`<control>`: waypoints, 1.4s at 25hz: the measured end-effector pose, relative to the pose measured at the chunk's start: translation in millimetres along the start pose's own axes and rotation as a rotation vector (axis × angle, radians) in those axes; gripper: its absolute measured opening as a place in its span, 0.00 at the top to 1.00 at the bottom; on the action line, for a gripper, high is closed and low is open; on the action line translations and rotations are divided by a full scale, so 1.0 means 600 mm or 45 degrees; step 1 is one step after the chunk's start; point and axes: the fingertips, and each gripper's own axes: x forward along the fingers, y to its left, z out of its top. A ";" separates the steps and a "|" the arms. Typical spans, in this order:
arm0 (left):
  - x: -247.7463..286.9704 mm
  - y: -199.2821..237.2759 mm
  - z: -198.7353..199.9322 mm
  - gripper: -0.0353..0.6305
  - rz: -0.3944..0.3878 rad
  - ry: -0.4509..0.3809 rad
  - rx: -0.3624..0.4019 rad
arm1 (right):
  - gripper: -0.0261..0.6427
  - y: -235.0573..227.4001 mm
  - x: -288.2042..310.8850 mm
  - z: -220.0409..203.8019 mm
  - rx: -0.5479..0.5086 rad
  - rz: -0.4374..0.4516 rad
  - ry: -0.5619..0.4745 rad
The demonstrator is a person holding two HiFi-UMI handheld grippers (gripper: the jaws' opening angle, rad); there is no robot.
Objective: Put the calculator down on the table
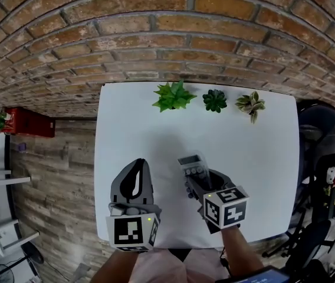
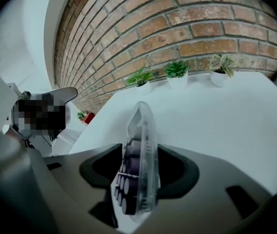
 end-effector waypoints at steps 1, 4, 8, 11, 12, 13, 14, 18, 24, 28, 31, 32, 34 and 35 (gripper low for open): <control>0.001 -0.001 0.000 0.91 -0.002 0.000 0.002 | 0.62 -0.003 0.000 0.000 -0.012 -0.011 0.001; 0.005 -0.006 0.000 0.91 -0.010 0.004 0.009 | 0.53 -0.011 -0.002 0.005 -0.047 -0.056 -0.006; 0.008 -0.013 0.001 0.91 -0.021 0.005 0.020 | 0.45 -0.024 -0.010 0.011 -0.086 -0.112 -0.021; 0.006 -0.021 0.006 0.91 -0.030 -0.005 0.026 | 0.44 -0.032 -0.022 0.019 -0.105 -0.145 -0.055; 0.005 -0.023 0.009 0.91 -0.033 -0.011 0.029 | 0.44 -0.032 -0.026 0.022 -0.108 -0.149 -0.068; 0.002 -0.026 0.013 0.91 -0.036 -0.019 0.032 | 0.44 -0.030 -0.031 0.026 -0.112 -0.149 -0.083; -0.002 -0.029 0.017 0.91 -0.039 -0.028 0.035 | 0.44 -0.027 -0.037 0.031 -0.116 -0.147 -0.101; -0.026 -0.043 0.045 0.91 -0.050 -0.080 0.044 | 0.45 -0.004 -0.076 0.061 -0.144 -0.132 -0.213; -0.084 -0.063 0.131 0.91 -0.058 -0.237 0.052 | 0.59 0.063 -0.177 0.146 -0.270 -0.091 -0.514; -0.131 -0.071 0.202 0.91 -0.050 -0.369 0.067 | 0.75 0.109 -0.253 0.190 -0.379 -0.122 -0.702; -0.161 -0.076 0.249 0.91 -0.047 -0.450 0.082 | 0.88 0.129 -0.305 0.219 -0.433 -0.158 -0.821; -0.171 -0.079 0.261 0.91 -0.048 -0.469 0.086 | 0.92 0.136 -0.320 0.225 -0.442 -0.162 -0.853; -0.187 -0.084 0.282 0.91 -0.050 -0.507 0.094 | 0.96 0.147 -0.346 0.236 -0.457 -0.162 -0.905; -0.194 -0.087 0.290 0.91 -0.053 -0.525 0.098 | 0.96 0.152 -0.357 0.241 -0.470 -0.161 -0.928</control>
